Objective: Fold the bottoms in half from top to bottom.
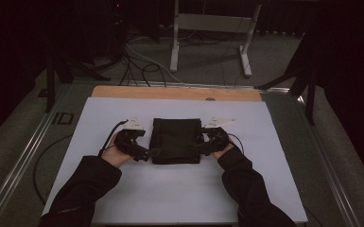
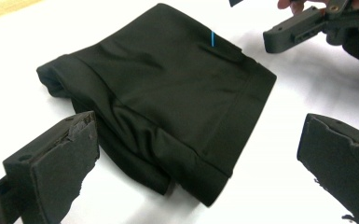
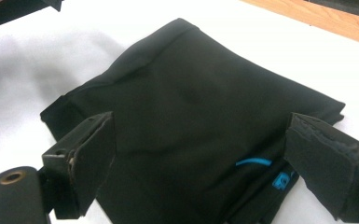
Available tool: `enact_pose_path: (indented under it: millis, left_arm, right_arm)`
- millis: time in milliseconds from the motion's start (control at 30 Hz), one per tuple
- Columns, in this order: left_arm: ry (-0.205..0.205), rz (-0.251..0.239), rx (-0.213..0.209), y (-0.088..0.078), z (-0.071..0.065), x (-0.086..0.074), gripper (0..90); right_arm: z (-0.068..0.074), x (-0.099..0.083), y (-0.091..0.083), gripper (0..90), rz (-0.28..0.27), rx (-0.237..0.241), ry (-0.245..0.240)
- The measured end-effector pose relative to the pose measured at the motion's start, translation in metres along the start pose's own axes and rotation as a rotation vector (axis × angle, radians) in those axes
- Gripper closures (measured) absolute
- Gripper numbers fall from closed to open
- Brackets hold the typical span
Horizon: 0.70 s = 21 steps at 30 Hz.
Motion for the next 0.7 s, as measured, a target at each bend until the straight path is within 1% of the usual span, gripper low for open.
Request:
enact_pose_path:
  millis: [133, 167, 267, 400, 533, 567, 633, 700]
  left_arm:
    - [-0.003, 0.009, 0.002, -0.003, -0.001, -0.006, 0.4]
    - [-0.002, 0.01, 0.002, -0.004, -0.002, -0.008, 0.4]
    - [0.002, 0.011, 0.011, -0.007, -0.003, -0.012, 0.4]
    - [-0.003, 0.013, 0.012, -0.011, -0.005, -0.019, 0.4]
    - [-0.01, 0.012, 0.013, -0.016, -0.006, -0.026, 0.4]
    - [-0.01, 0.012, 0.013, -0.016, -0.006, -0.026, 0.4]
    - [-0.017, 0.006, 0.014, -0.02, -0.007, -0.031, 0.4]
    - [-0.025, 0.003, 0.01, -0.022, -0.009, -0.034, 0.4]
  right_arm:
    - [0.001, -0.004, -0.006, 9.8, 0.0, -0.002, -0.004]
    - [0.001, -0.005, -0.007, 9.8, -0.008, 0.002, -0.002]
    - [0.003, -0.007, -0.012, 9.9, -0.014, 0.005, 0.0]
    - [0.006, -0.013, -0.015, 9.9, -0.008, 0.01, -0.003]
    - [0.008, -0.019, -0.019, 9.9, -0.015, 0.021, 0.008]
    - [0.008, -0.019, -0.019, 9.9, -0.015, 0.021, 0.008]
    - [0.008, -0.025, -0.022, 9.9, -0.013, 0.018, 0.013]
    - [0.009, -0.028, -0.024, 9.9, -0.011, 0.019, 0.03]
Point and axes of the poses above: each handheld gripper's, and its own axes: y roughly forward along the jaws, x roughly out of its top, z roughly to its left, the point moved 1 cm from there along y, roughly forward along the jaws, and after that the axes turned 5 degrees about -z, right-handed, at the moved point
